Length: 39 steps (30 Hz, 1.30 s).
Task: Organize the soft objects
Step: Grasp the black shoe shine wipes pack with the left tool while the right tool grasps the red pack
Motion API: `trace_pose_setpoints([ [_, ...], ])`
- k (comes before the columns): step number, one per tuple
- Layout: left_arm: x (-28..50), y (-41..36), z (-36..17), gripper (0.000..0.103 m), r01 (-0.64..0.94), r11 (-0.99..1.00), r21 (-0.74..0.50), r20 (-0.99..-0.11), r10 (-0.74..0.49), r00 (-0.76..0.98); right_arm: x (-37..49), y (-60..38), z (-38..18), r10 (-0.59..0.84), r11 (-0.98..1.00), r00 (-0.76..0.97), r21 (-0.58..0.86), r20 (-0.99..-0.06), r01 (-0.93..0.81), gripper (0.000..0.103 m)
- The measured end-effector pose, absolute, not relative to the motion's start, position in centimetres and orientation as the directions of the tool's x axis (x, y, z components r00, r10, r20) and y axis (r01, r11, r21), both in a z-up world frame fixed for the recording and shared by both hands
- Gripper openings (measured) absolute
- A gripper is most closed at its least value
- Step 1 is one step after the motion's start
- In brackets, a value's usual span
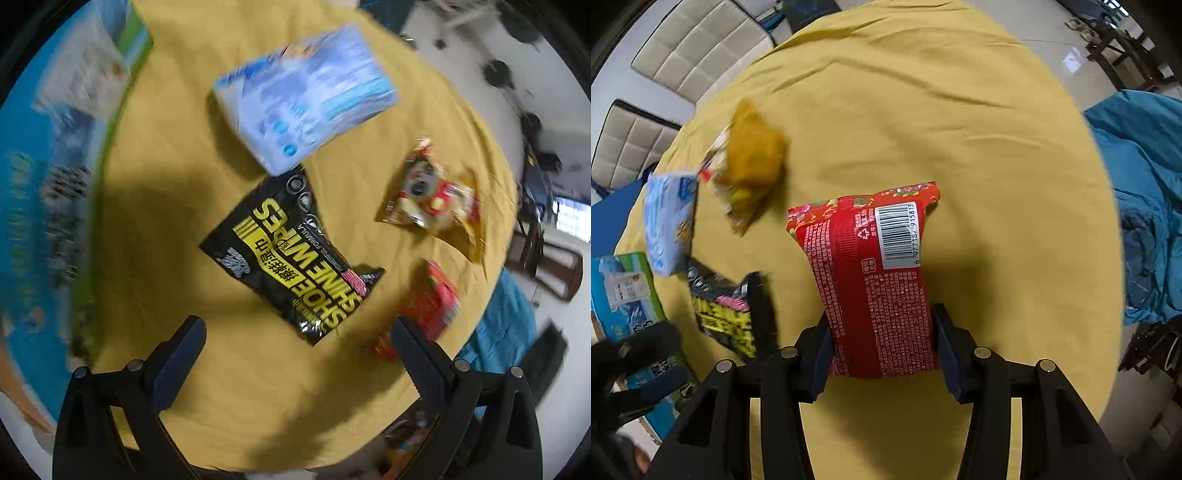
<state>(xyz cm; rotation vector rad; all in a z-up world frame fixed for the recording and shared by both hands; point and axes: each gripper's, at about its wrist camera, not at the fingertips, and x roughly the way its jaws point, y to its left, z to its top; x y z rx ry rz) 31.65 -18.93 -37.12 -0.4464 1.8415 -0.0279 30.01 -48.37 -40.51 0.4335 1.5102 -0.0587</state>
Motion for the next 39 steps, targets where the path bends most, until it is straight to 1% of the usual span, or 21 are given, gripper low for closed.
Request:
trace_pose_setpoints([
  [3,31.9,-19.3,-39.3,0.102,-0.358,0.908,-0.219,-0.902,-0.328,-0.281,29.5,-50.5,-40.7,0.232,0.909,0.074,0.243,-0.970,0.337,0.052],
  [9,32.7,-19.8,-42.2,0.102,-0.427,0.891,-0.158,-0.899,-0.308,-0.312,28.9,-52.3,-41.4,0.243,0.902,0.080,0.256,-0.967,0.349,0.052],
  [10,32.8,-19.8,-42.6,0.100,-0.434,0.888,-0.155,-0.897,-0.310,-0.314,28.7,-52.3,-41.5,0.243,0.903,0.075,0.254,-0.967,0.346,0.052],
  [12,32.8,-19.9,-42.7,0.089,-0.419,0.896,-0.145,-0.906,-0.291,-0.308,28.5,-52.5,-41.8,0.242,0.909,0.064,0.250,-0.968,0.335,0.052],
  [13,32.7,-20.1,-42.4,0.082,-0.397,0.908,-0.133,-0.916,-0.266,-0.299,28.5,-52.6,-41.8,0.244,0.911,0.057,0.249,-0.968,0.329,0.052],
  [14,32.6,-20.4,-42.0,0.079,-0.358,0.925,-0.125,-0.928,-0.236,-0.287,28.6,-52.5,-41.9,0.248,0.913,0.049,0.250,-0.968,0.321,0.052],
  [16,31.9,-21.9,-41.3,0.063,-0.218,0.970,-0.110,-0.945,-0.170,-0.280,29.0,-52.2,-42.2,0.283,0.912,0.023,0.276,-0.959,0.303,0.052],
  [18,30.6,-23.0,-40.5,0.059,-0.069,0.993,-0.091,-0.960,-0.106,-0.260,28.7,-51.9,-42.5,0.314,0.912,-0.015,0.297,-0.949,0.281,0.051],
  [19,30.0,-23.4,-40.3,0.059,-0.013,0.997,-0.081,-0.963,-0.081,-0.259,28.4,-51.6,-42.6,0.316,0.921,-0.046,0.295,-0.948,0.255,0.051],
  [20,29.2,-23.9,-40.2,0.059,0.055,0.996,-0.064,-0.965,-0.048,-0.259,28.2,-51.3,-42.8,0.280,0.911,-0.123,0.224,-0.952,0.346,0.051],
  [21,28.3,-24.2,-40.0,0.059,0.121,0.992,-0.042,-0.969,-0.011,-0.247,28.0,-50.8,-42.9,0.267,0.924,-0.151,0.208,-0.952,0.320,0.051],
  [23,27.3,-24.7,-39.9,0.059,0.192,0.981,-0.034,-0.971,0.013,-0.237,27.8,-50.1,-42.9,0.235,0.943,-0.162,0.184,-0.958,0.279,0.051],
  [24,27.0,-24.7,-39.8,0.061,0.208,0.978,-0.029,-0.974,0.020,-0.227,27.7,-49.8,-43.0,0.215,0.949,-0.163,0.166,-0.963,0.268,0.051],
  [26,27.0,-24.6,-40.0,0.061,0.211,0.977,-0.027,-0.975,0.020,-0.220,27.7,-49.2,-43.2,0.185,0.955,-0.161,0.138,-0.970,0.262,0.052],
  [27,26.8,-24.6,-40.5,0.063,0.199,0.980,-0.032,-0.974,0.014,-0.225,27.6,-48.7,-43.3,0.165,0.958,-0.161,0.120,-0.973,0.259,0.052],
  [31,27.1,-24.3,-40.6,0.063,0.123,0.992,-0.041,-0.978,-0.015,-0.206,27.3,-47.0,-43.6,0.084,0.968,-0.145,0.046,-0.986,0.246,0.054],
  [32,27.3,-24.0,-40.5,0.062,0.107,0.993,-0.041,-0.981,-0.020,-0.195,27.1,-46.6,-43.5,0.071,0.966,-0.134,0.035,-0.988,0.256,0.054],
  [34,27.5,-23.6,-40.2,0.055,0.096,0.995,-0.032,-0.984,-0.014,-0.176,26.4,-46.1,-43.3,0.047,0.961,-0.108,0.015,-0.993,0.277,0.052],
  [37,27.8,-22.1,-39.8,0.051,0.104,0.994,-0.036,-0.989,-0.020,-0.144,25.3,-45.3,-42.8,0.043,0.955,-0.088,0.015,-0.995,0.297,0.049],
  [39,26.2,-20.7,-39.3,0.051,0.111,0.994,-0.026,-0.992,-0.012,-0.125,24.4,-45.1,-42.4,0.061,0.951,-0.080,0.034,-0.995,0.306,0.048],
])
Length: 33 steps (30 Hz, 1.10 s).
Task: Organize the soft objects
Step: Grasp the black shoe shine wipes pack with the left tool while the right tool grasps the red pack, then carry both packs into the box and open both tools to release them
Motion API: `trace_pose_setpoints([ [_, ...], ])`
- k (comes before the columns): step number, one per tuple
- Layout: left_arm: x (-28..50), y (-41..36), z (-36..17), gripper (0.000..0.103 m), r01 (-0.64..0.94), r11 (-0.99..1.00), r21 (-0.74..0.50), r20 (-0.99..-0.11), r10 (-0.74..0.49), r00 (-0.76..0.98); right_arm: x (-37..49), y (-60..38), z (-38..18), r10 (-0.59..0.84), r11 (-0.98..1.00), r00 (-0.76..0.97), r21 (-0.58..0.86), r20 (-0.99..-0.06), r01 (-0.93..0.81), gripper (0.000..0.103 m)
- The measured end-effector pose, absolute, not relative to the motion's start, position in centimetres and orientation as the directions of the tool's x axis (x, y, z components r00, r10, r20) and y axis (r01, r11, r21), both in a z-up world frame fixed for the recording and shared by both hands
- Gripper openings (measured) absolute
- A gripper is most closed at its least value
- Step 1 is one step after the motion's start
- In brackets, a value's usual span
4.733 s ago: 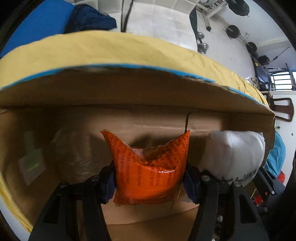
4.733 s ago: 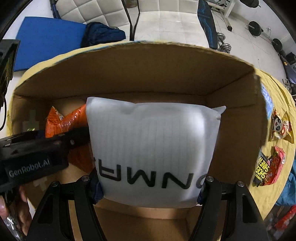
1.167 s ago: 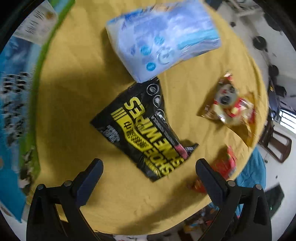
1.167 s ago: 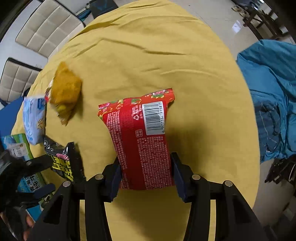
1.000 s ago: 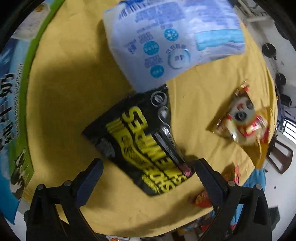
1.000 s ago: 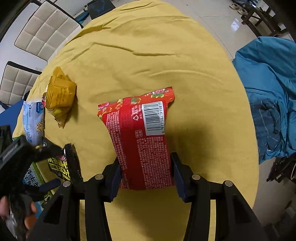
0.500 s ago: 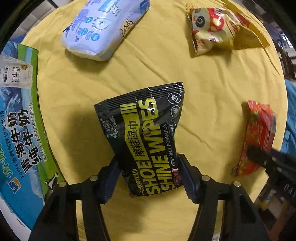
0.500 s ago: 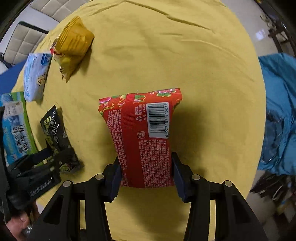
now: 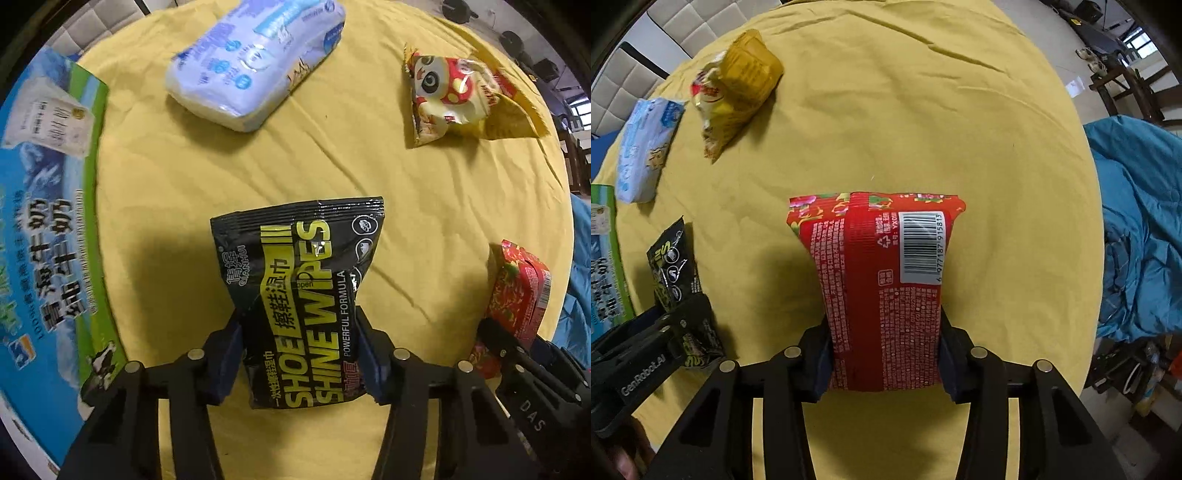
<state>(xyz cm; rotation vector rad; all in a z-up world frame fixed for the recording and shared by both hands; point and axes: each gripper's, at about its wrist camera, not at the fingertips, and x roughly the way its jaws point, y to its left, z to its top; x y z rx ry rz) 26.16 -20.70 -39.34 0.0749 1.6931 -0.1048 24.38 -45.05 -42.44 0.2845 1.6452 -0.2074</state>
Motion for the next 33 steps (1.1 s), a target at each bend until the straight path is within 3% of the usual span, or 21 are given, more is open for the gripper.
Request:
trace_pose_setpoints([
  [6,24.9,-20.9,-35.8,0.051,0.184,0.983,0.003,-1.000,0.005,-0.013,22.4,-44.4,-39.9,0.085,0.950,-0.039,0.069,-0.996,0.306,0.048],
  [14,22.0,-18.3,-28.7,0.051,0.222,0.974,-0.053,-0.990,-0.081,0.118,19.8,-40.8,-33.5,0.093,0.959,0.054,0.104,-0.994,0.263,0.047],
  [23,19.2,-12.7,-20.3,0.051,0.250,0.962,-0.109,-0.953,-0.172,0.250,19.3,-36.0,-25.4,0.169,0.955,0.152,0.200,-0.974,0.219,0.047],
  [33,19.0,-3.2,-16.6,0.051,0.176,0.978,-0.110,-0.935,-0.162,0.315,20.3,-25.0,-20.1,0.273,0.948,0.211,0.299,-0.939,0.105,0.047],
])
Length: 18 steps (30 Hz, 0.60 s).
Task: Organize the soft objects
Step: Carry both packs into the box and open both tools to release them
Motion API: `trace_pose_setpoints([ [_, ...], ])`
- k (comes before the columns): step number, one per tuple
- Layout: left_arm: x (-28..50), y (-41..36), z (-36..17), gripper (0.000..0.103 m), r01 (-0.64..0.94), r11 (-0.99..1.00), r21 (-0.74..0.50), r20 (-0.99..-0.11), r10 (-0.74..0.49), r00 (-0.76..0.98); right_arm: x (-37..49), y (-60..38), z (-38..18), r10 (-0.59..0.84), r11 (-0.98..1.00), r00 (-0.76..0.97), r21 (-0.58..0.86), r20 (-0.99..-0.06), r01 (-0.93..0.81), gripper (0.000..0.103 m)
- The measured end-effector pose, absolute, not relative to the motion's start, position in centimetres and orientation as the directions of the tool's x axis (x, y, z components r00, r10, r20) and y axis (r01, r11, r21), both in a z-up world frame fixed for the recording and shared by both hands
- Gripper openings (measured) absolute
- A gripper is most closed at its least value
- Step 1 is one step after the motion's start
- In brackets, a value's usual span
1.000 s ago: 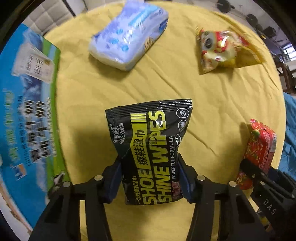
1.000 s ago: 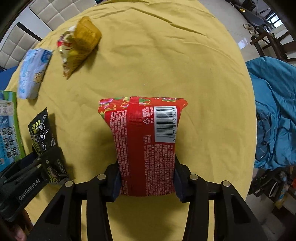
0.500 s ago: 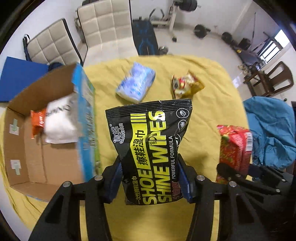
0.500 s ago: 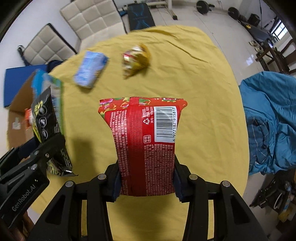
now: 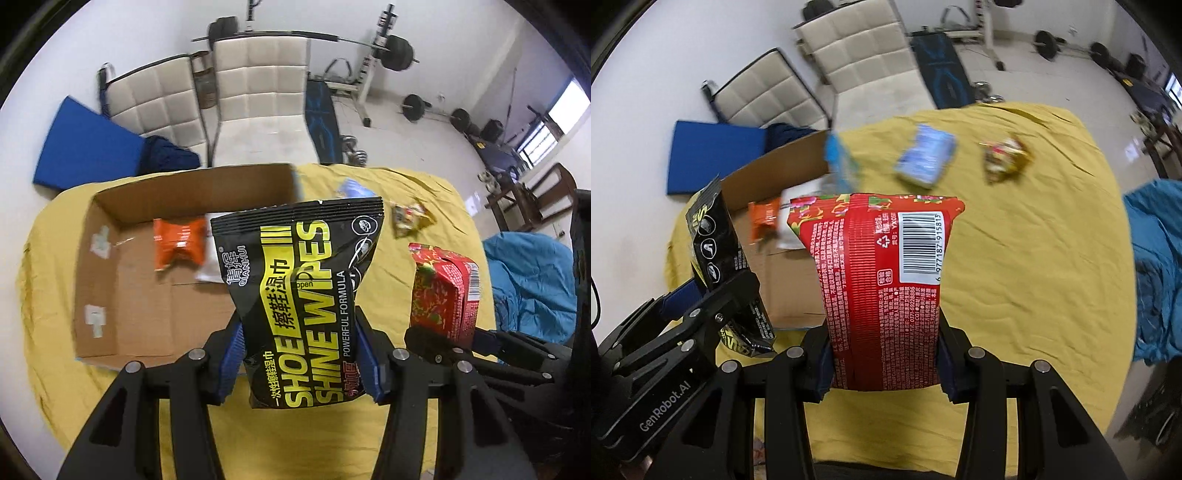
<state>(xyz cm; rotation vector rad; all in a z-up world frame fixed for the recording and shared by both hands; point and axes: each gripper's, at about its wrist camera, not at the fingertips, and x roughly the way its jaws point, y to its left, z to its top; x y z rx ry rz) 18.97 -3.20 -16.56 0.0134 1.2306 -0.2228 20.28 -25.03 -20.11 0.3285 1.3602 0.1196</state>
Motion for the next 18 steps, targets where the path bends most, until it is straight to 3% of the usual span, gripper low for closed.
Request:
trace_pose_setpoints([
  [8,21.0,5.6,-18.0,0.051,0.093,0.994,-0.062,-0.955,-0.086,0.285,24.5,-16.4,-21.9,0.267,0.960,0.169,0.276,-0.949,0.034,0.047],
  [18,25.6,14.1,-25.0,0.051,-0.005,1.000,-0.029,-0.989,-0.028,0.144,29.1,-9.1,-30.3,0.196,0.980,0.009,0.196,-0.981,0.014,0.047],
])
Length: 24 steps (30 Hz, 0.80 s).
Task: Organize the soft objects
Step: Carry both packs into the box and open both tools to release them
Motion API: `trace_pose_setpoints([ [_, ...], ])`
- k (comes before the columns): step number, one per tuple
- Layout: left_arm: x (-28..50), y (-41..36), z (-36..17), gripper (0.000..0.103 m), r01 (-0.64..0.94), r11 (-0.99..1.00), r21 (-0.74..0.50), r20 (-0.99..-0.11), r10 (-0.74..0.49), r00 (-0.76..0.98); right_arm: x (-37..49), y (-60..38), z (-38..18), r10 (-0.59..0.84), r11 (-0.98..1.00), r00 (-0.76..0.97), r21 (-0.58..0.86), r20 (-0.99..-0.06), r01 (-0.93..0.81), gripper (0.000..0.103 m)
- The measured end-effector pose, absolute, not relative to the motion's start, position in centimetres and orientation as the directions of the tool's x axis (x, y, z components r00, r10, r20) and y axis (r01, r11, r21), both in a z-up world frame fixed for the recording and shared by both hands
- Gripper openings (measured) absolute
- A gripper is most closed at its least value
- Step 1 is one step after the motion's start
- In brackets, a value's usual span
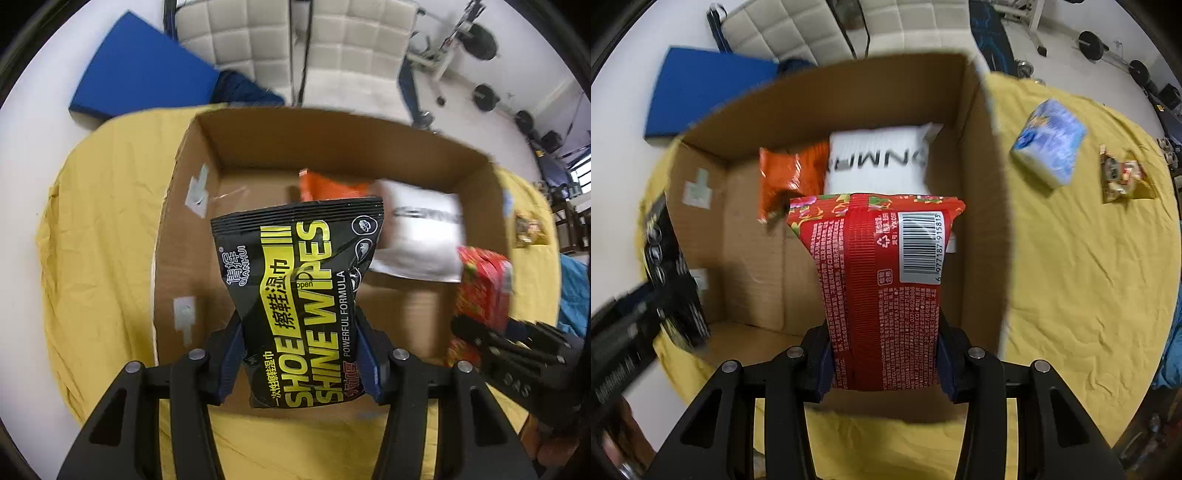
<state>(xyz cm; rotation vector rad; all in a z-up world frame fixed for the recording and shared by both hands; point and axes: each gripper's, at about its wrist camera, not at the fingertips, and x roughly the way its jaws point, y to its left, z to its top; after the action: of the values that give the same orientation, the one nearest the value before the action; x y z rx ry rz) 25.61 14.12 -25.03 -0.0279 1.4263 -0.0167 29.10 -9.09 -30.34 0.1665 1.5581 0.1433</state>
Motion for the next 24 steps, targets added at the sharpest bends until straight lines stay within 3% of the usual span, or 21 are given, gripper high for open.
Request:
trace_pose_setpoints([
  [12,33.4,17.3,-34.4,0.051,-0.006,1.000,0.009,-1.000,0.009,-0.009,30.9,-6.1,-37.6,0.130,0.991,-0.103,0.132,-0.986,-0.012,0.047],
  [24,35.4,15.7,-37.0,0.054,0.041,0.999,0.025,-0.995,0.029,-0.091,31.7,-4.7,-40.0,0.082,0.996,-0.179,0.089,-0.980,-0.031,0.049],
])
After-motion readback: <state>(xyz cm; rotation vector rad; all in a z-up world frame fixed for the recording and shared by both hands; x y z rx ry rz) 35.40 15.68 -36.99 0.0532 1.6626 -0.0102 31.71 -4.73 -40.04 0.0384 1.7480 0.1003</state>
